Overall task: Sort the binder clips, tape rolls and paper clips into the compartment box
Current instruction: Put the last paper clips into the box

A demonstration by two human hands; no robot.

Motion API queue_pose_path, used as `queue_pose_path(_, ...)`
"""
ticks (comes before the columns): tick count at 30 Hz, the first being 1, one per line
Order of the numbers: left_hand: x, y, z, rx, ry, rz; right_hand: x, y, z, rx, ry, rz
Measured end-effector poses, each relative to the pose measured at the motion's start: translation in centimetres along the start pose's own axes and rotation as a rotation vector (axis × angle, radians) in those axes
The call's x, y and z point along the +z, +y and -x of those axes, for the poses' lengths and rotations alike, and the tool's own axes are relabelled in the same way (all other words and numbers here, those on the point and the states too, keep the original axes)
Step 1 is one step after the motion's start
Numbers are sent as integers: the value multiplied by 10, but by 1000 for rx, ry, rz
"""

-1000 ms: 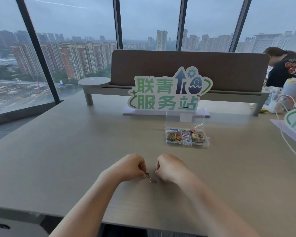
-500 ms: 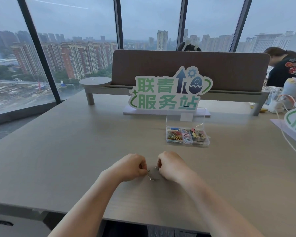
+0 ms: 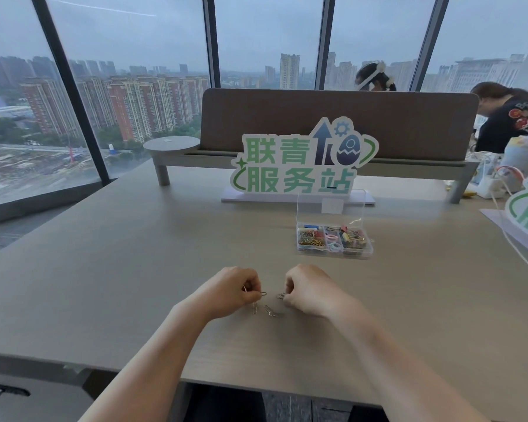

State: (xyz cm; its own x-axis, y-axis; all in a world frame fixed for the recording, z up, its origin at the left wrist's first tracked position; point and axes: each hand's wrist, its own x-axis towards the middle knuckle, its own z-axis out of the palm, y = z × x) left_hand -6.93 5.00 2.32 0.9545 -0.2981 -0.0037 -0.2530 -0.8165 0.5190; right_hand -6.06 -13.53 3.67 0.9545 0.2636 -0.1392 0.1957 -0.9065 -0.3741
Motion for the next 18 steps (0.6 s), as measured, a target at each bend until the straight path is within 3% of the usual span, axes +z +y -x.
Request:
queue_pose_path(7, 0, 3, 0, 30, -73, -44, 0, -4, 11, -95, -132, -68)
queue_pose_path(18, -6, -3, -4, 1, -182, -76, 5, -10, 9, -98, -128, -82)
